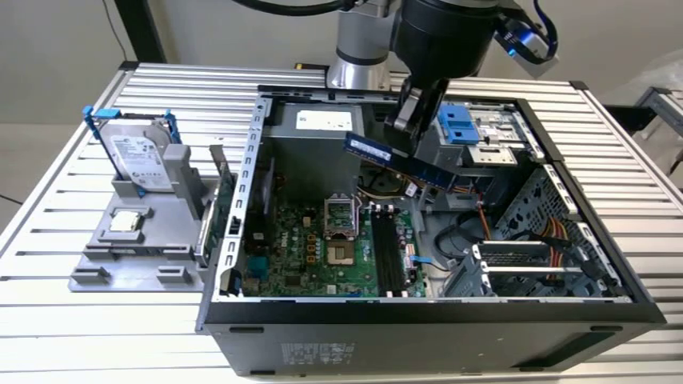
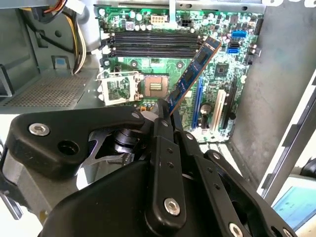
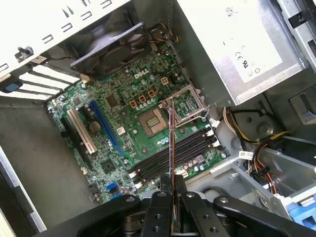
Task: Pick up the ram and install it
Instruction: 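Insert the ram into the slot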
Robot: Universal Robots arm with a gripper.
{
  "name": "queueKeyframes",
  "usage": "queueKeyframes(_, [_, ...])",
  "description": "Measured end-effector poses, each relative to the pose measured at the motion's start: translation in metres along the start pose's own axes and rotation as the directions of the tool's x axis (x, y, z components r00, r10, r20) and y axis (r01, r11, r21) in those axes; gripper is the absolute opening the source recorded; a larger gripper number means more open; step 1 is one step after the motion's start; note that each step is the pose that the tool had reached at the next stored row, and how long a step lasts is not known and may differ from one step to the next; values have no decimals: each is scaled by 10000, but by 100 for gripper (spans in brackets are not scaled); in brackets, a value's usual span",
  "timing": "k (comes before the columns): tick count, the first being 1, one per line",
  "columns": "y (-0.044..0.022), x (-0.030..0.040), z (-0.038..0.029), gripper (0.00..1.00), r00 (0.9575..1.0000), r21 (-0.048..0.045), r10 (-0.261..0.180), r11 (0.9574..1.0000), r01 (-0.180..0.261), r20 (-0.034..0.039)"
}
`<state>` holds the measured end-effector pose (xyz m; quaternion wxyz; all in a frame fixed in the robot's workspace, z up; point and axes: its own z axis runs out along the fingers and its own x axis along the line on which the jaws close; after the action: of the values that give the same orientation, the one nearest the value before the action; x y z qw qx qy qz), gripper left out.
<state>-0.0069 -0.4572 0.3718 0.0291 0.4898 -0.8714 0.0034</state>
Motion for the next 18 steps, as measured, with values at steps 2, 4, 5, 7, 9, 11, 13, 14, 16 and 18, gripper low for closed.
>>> queueKeyframes(2, [0, 0, 0, 0, 9999, -8, 137, 9999, -137, 3])
queueKeyframes(4, [0, 0, 0, 0, 9996, -15, 282, 9996, -282, 6])
queueKeyframes(5, [0, 0, 0, 0, 9994, -20, 358, 9994, -358, 8])
queueKeyframes(7, [0, 0, 0, 0, 9988, -28, 498, 9988, -498, 10])
queueKeyframes(9, [0, 0, 0, 0, 9980, -35, 636, 9980, -636, 13])
queueKeyframes(11, [0, 0, 0, 0, 9970, -43, 779, 9970, -779, 16])
queueKeyframes(13, [0, 0, 0, 0, 9958, -50, 910, 9958, -910, 18])
queueKeyframes(14, [0, 0, 0, 0, 9952, -54, 975, 9952, -975, 19])
queueKeyframes(16, [0, 0, 0, 0, 9937, -62, 1118, 9937, -1118, 21])
queueKeyframes(18, [0, 0, 0, 0, 9921, -70, 1254, 9921, -1254, 23])
